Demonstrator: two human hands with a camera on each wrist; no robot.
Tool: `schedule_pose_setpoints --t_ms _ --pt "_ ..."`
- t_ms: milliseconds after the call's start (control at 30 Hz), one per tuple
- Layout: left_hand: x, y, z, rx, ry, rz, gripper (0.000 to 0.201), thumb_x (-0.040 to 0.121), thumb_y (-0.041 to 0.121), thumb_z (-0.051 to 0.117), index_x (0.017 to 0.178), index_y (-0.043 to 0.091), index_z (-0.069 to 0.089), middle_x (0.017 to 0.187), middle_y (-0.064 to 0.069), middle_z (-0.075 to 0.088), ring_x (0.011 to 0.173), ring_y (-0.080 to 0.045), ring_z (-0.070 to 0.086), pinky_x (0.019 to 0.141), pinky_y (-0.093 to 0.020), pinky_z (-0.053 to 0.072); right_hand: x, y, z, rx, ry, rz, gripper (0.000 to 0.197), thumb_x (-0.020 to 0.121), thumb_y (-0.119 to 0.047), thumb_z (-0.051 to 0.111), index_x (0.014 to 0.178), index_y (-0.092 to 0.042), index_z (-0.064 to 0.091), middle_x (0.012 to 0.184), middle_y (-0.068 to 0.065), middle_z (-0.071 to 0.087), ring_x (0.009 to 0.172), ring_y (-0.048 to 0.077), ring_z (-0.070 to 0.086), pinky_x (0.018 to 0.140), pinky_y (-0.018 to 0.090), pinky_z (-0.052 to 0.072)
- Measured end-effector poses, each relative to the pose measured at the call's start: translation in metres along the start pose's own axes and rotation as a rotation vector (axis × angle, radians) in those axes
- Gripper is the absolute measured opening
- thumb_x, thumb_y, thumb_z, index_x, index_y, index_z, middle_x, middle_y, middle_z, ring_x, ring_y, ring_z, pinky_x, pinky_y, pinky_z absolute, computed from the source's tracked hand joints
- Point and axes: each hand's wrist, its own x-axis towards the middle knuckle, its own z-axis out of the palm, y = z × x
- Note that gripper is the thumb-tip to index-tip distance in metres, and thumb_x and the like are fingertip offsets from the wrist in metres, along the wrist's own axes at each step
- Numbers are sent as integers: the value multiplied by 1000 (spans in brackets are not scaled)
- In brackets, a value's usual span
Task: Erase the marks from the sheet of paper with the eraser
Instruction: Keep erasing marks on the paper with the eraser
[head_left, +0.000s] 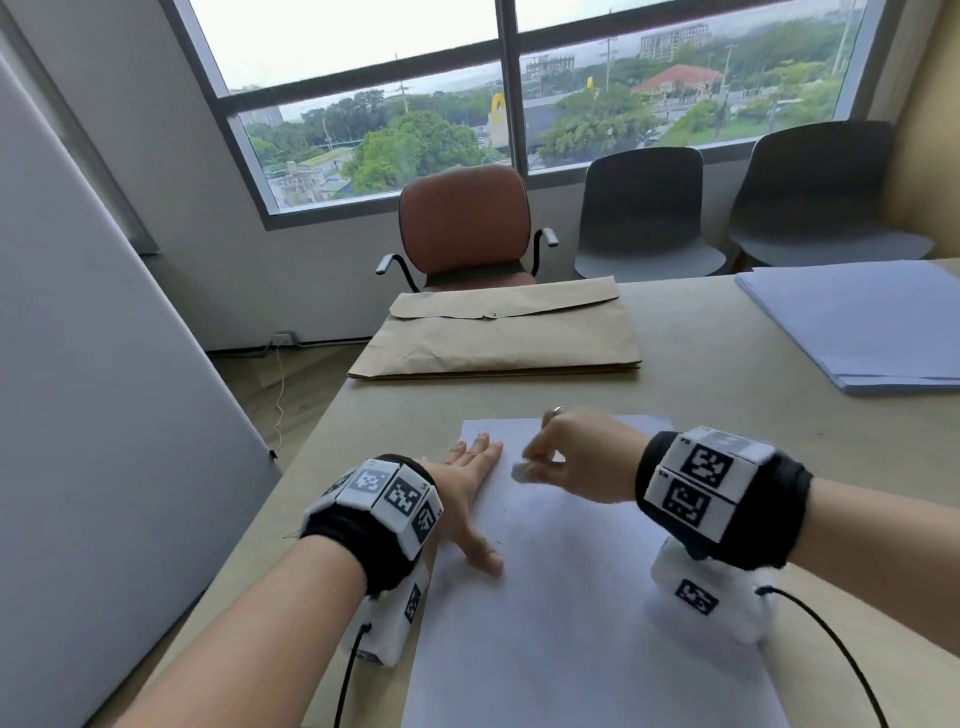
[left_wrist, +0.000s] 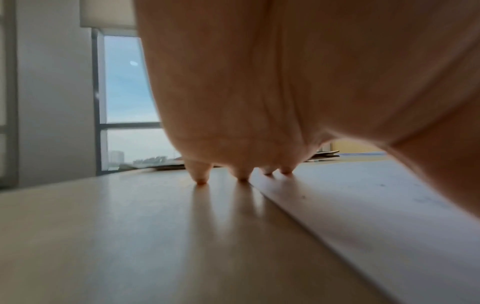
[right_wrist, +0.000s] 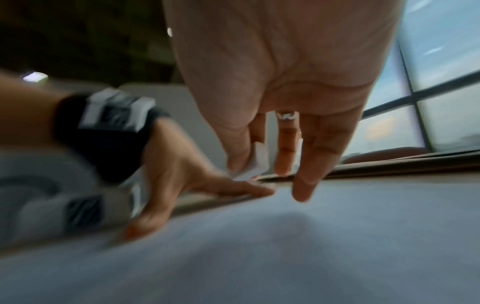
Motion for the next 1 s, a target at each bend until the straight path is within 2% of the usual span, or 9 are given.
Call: schedule_pose_setpoints --t_ms 133,200,333,467,533,600,700,867,1000 --pt "-2 4 -9 48 -6 -10 126 69 46 78 148 24 -19 155 9 -24 144 -9 -17 118 -41 -1 -14 34 -10 314 41 193 38 92 -28 51 85 9 60 73 8 59 52 20 62 47 24 43" --pt "-3 6 -14 71 -2 -3 122 71 42 78 149 24 -14 156 7 -22 144 -11 -17 119 -44 0 -22 43 -8 313 23 210 36 91 -24 52 83 11 58 69 5 58 44 11 58 45 20 42" --pt "-3 14 -21 54 -8 23 113 74 38 76 150 30 -8 154 5 -27 143 -18 -23 118 -48 -2 -28 44 -1 243 17 153 26 89 -16 50 73 5 54 66 1 56 52 9 61 59 25 49" --pt "0 23 -21 51 -10 32 110 76 34 75 150 30 -6 152 3 -33 140 -25 -29 116 -51 -7 -22 30 0 107 -43 59 29 89 -20 52 63 -6 54 65 3 63 44 2 52 56 22 46" --pt "0 27 -20 57 -6 45 106 79 31 73 150 29 -5 153 3 -31 140 -25 -30 115 -52 -9 -18 23 0 -3 -65 26 40 89 -27 52 51 -18 44 54 -3 53 42 6 46 56 26 40" --pt "0 32 -18 66 12 76 102 82 33 69 151 24 -5 155 3 -24 142 -22 -25 117 -49 -8 -13 19 1 -107 -42 16 45 89 -30 51 48 -20 36 51 -4 41 52 13 41 52 27 31" --pt "1 33 -12 -16 42 117 111 79 43 71 150 19 -11 157 1 -18 145 -14 -14 120 -36 1 -7 19 0 -162 23 73 43 90 -30 47 51 -18 35 60 1 45 68 22 43 47 24 24" --pt "10 29 -4 -42 45 133 120 75 43 74 148 15 -18 156 -1 -23 144 -15 -16 118 -30 0 -16 6 9 -112 -50 -115 48 90 -21 50 47 -23 28 48 -4 30 65 22 32 52 20 25" --pt "11 29 -4 -34 51 145 120 75 43 73 148 15 -18 156 -2 -22 145 -16 -15 119 -31 0 -10 10 3 -81 -63 -46 47 88 -24 52 46 -23 31 48 -3 33 63 22 34 52 25 26"
